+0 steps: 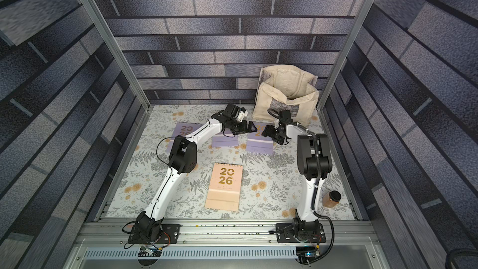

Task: Stack the calendars
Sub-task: Pick up the calendar at the center of the board.

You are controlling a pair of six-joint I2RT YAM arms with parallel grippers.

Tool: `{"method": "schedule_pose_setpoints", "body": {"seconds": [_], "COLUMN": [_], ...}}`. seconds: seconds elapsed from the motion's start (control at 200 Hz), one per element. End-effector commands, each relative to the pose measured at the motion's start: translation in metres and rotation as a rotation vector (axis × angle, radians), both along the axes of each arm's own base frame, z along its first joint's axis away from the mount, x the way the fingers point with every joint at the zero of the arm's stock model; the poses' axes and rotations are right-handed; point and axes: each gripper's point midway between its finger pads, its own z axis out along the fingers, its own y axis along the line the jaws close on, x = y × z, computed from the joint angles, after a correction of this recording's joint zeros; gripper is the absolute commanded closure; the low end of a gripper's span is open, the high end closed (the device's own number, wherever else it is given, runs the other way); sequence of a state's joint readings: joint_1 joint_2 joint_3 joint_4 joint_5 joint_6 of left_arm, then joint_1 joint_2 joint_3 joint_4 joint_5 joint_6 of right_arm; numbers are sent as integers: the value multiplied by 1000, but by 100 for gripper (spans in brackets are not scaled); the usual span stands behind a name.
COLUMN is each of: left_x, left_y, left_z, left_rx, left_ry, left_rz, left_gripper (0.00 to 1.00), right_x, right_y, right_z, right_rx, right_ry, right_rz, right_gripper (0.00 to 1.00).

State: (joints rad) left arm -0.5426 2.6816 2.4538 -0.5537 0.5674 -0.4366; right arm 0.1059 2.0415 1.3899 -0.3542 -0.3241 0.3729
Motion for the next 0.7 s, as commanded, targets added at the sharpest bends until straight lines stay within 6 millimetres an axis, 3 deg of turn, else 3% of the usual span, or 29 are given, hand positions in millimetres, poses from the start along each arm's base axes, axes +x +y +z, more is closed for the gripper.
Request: {"method": "schedule_pose_setpoints", "body": {"seconds": [0.0,0.12,0.14,0.185,0.316,0.471,0.586,0.606,0.691], "left_x": [-3,-2,-2,-3,-4,-7,-9,-9,-8], "left_y": [6,5,5,3,2,-1,-3,-4,-5], "left_z": [-5,-12,-12,-13,-10,-10,-9,-9,-7], "left_rx": [50,38,34,29,19,5,-10,-11,-27], "left_ry": [32,57,58,62,64,69,74,74,75], "left_rz": [0,1,-2,-6,-15,-28,-42,-43,-47], "left_gripper": [1,1,1,2,2,2,3,3,3], "right_x": [-16,-16,-14,-14,-12,-5,0,-2,1], "right_y": [9,11,12,12,2,-16,-15,-15,-13], "right_z": [-7,-5,9,11,14,13,15,1,-5], "right_rx": [16,27,32,33,3,17,18,14,20], "right_ry": [52,47,16,13,0,28,29,59,71], "right_rz": [21,28,29,28,-9,-75,-54,-51,-46], "right_gripper": [19,19,19,19,20,19,19,20,21]}}
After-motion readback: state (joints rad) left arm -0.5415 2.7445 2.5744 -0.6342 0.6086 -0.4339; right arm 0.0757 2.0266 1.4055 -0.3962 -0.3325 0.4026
